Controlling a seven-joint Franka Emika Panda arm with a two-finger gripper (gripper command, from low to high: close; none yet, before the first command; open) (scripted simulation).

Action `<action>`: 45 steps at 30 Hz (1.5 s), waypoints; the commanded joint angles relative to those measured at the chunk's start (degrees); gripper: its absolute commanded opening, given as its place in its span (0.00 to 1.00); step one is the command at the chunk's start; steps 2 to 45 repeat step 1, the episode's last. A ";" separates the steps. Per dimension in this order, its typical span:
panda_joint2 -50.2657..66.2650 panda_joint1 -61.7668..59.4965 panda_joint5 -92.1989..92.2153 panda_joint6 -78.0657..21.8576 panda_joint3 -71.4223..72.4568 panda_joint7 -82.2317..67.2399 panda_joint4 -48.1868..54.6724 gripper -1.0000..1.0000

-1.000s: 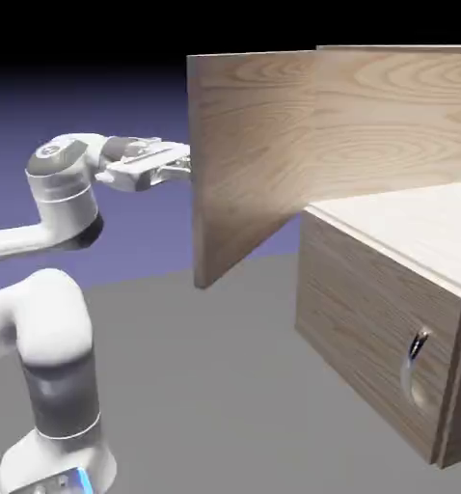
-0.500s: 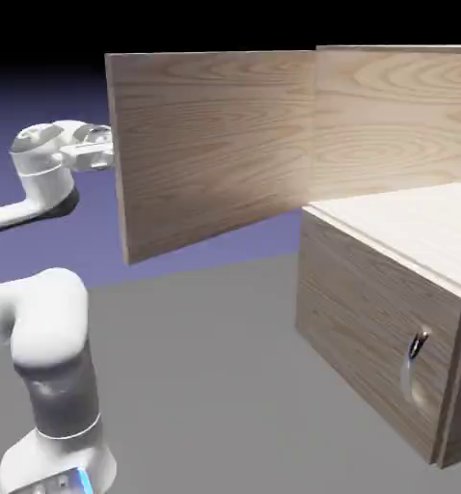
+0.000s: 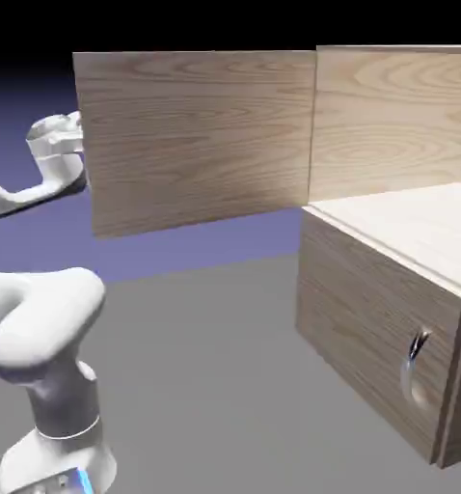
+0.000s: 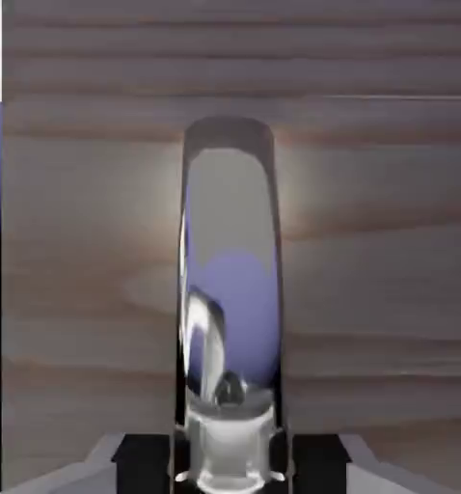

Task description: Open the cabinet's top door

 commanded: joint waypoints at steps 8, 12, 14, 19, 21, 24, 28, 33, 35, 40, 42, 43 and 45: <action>0.00 -0.95 0.10 -0.81 0.25 -0.23 1.25 0.00; 0.00 -0.95 0.10 -0.81 0.25 -0.23 1.25 0.00; 0.00 -0.95 0.10 -0.81 0.25 -0.23 1.25 0.00; 0.00 -0.95 0.10 -0.81 0.25 -0.23 1.25 0.00; 0.00 -0.95 0.10 -0.81 0.25 -0.23 1.25 0.00; 0.00 -0.95 0.10 -0.81 0.25 -0.23 1.25 0.00; 0.00 -0.95 0.10 -0.81 0.25 -0.23 1.25 0.00; 0.00 -0.95 0.10 -0.81 0.25 -0.23 1.25 0.00; 0.00 -0.95 0.10 -0.81 0.25 -0.23 1.25 0.00; 0.00 -0.95 0.10 -0.81 0.25 -0.23 1.25 0.00; 0.00 -0.95 0.10 -0.81 0.25 -0.23 1.25 0.00; 0.00 -0.95 0.10 -0.81 0.25 -0.23 1.25 0.00; 0.00 -0.95 0.10 -0.81 0.25 -0.23 1.25 0.00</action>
